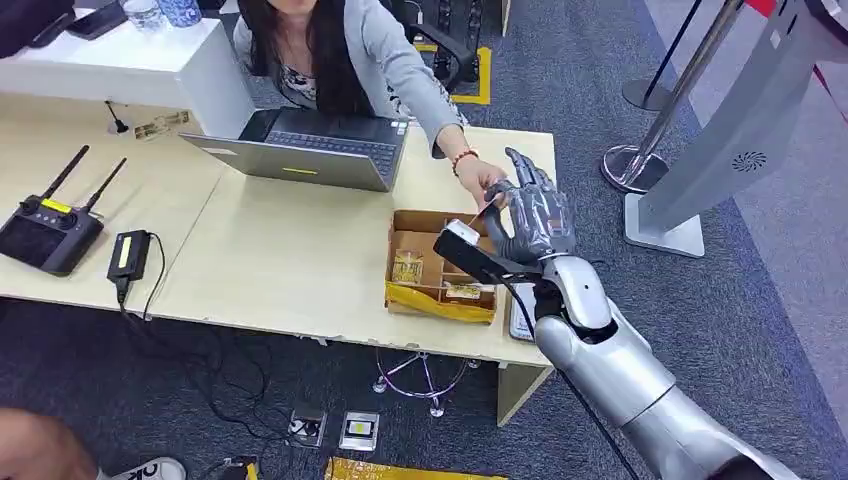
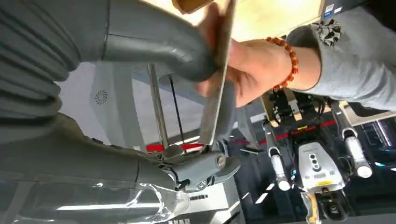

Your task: Pass the card to the sensor for recognition and then transmit it.

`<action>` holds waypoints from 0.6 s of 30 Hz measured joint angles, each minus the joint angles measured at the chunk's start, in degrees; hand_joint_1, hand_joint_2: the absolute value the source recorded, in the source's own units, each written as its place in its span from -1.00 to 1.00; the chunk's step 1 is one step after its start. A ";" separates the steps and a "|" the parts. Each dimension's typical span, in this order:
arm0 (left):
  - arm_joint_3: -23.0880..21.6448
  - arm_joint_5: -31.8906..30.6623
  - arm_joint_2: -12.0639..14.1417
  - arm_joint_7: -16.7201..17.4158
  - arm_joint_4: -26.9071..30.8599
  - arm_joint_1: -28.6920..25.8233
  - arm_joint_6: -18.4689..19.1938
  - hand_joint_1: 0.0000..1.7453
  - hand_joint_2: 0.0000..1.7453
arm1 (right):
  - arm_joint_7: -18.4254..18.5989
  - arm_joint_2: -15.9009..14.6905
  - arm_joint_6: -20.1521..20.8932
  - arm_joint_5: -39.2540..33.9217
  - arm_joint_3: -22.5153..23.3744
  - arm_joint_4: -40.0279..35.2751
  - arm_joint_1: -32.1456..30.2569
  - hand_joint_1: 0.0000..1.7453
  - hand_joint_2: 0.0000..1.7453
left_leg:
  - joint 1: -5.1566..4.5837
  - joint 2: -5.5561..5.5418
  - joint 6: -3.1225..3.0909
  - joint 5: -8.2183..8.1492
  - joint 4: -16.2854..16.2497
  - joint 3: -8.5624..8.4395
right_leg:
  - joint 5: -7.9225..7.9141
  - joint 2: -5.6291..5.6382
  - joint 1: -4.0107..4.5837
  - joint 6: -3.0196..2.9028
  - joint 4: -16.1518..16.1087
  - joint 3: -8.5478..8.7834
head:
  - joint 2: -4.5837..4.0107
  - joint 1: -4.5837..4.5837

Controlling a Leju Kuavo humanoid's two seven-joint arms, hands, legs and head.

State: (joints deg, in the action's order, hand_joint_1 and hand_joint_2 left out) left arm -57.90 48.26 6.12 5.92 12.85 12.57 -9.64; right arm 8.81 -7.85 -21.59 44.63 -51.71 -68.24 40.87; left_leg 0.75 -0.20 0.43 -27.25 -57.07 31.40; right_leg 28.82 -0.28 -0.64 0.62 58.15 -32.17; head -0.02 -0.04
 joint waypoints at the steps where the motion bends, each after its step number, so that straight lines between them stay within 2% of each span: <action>1: -0.02 0.00 -0.02 0.00 0.00 0.08 0.00 -1.00 -1.00 | -0.22 0.04 0.07 0.22 0.00 0.09 -0.03 -1.00 -1.00 | 0.00 0.00 0.00 0.00 0.00 0.00 | 0.00 0.00 0.00 0.00 0.00 0.00 | 0.00 0.00; 7: -0.11 0.18 -0.07 0.15 0.00 0.22 0.00 -1.00 -1.00 | -0.81 0.68 1.66 2.16 -0.02 0.22 -0.29 -1.00 -1.00 | 0.00 0.00 0.00 0.00 0.00 0.00 | 0.00 -0.01 0.00 0.00 0.00 0.00 | 0.00 0.00; 12: -0.15 0.63 -0.07 0.13 -0.02 0.13 -0.09 -1.00 -1.00 | 0.30 0.61 2.75 3.91 -0.02 0.22 -0.84 -1.00 -1.00 | 0.00 0.00 0.00 0.00 0.00 0.00 | 0.00 0.00 0.00 0.00 0.00 -0.01 | 0.00 0.00; 18: -0.20 1.20 0.04 -0.55 -0.02 -0.32 -0.11 -1.00 -1.00 | 3.06 -1.96 5.72 3.28 0.87 -1.76 -2.92 -1.00 -1.00 | -0.01 0.00 0.00 0.00 -0.01 0.00 | 0.00 -0.01 -0.01 0.00 -0.01 -0.03 | 0.00 0.00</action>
State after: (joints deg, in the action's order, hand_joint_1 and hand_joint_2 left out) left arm -58.10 49.46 6.16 5.38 12.83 12.24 -9.75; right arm 11.87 -9.81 -15.87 47.91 -50.84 -70.00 37.94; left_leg 0.74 -0.20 0.42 -27.25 -57.08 31.40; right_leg 28.82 -0.29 -0.65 0.62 58.14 -32.20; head -0.02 -0.04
